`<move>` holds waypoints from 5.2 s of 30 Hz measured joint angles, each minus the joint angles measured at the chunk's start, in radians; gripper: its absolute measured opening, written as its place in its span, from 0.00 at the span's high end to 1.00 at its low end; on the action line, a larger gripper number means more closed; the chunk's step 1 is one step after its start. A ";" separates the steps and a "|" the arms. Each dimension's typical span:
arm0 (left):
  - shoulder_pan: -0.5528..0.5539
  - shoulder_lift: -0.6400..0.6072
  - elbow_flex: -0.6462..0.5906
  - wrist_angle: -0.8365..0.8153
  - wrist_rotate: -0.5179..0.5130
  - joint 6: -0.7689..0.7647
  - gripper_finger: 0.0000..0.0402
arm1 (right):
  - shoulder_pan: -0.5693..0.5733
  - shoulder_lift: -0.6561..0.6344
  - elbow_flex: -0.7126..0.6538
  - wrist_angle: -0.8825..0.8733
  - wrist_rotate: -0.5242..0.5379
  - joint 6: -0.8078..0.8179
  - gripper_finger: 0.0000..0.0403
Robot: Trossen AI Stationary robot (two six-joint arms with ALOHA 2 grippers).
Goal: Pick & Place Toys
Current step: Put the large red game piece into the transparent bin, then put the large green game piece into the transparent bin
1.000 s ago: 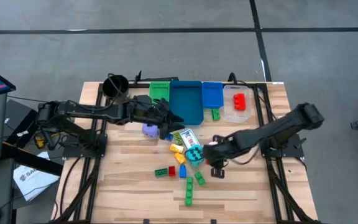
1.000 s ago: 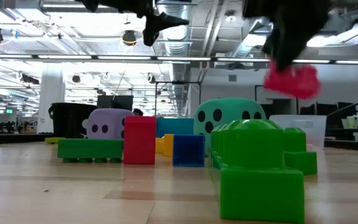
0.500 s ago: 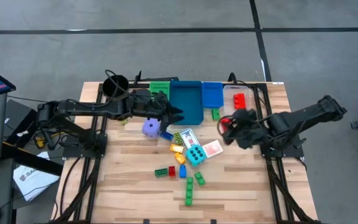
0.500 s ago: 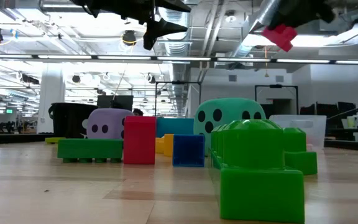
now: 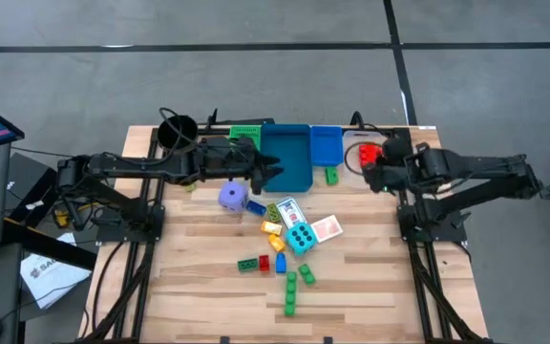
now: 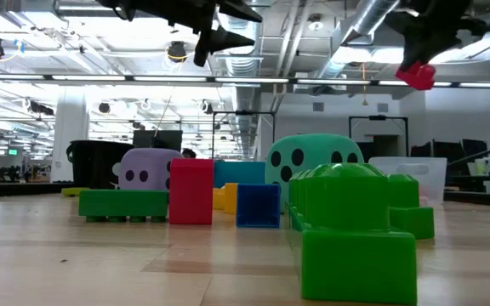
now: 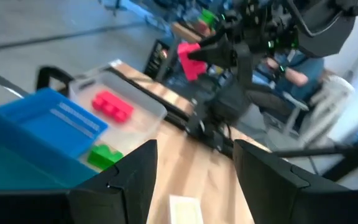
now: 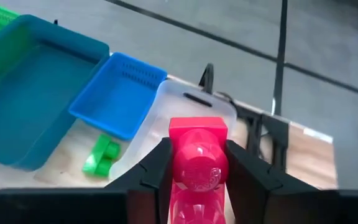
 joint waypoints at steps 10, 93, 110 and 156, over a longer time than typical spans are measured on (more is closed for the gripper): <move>0.007 0.000 0.000 0.078 -0.053 0.000 0.49 | -0.301 -0.103 -0.142 0.407 -0.159 -0.462 0.71; 0.063 0.000 0.000 -0.190 0.016 -0.022 0.49 | -0.070 0.314 -0.358 0.997 -0.609 -0.020 0.60; 0.068 -0.007 0.000 -0.191 0.018 -0.024 0.49 | -0.055 0.503 -0.357 1.004 -0.564 0.083 0.56; 0.068 -0.007 0.000 -0.133 0.018 -0.026 0.49 | -0.305 0.521 -0.357 0.985 -0.511 0.103 0.37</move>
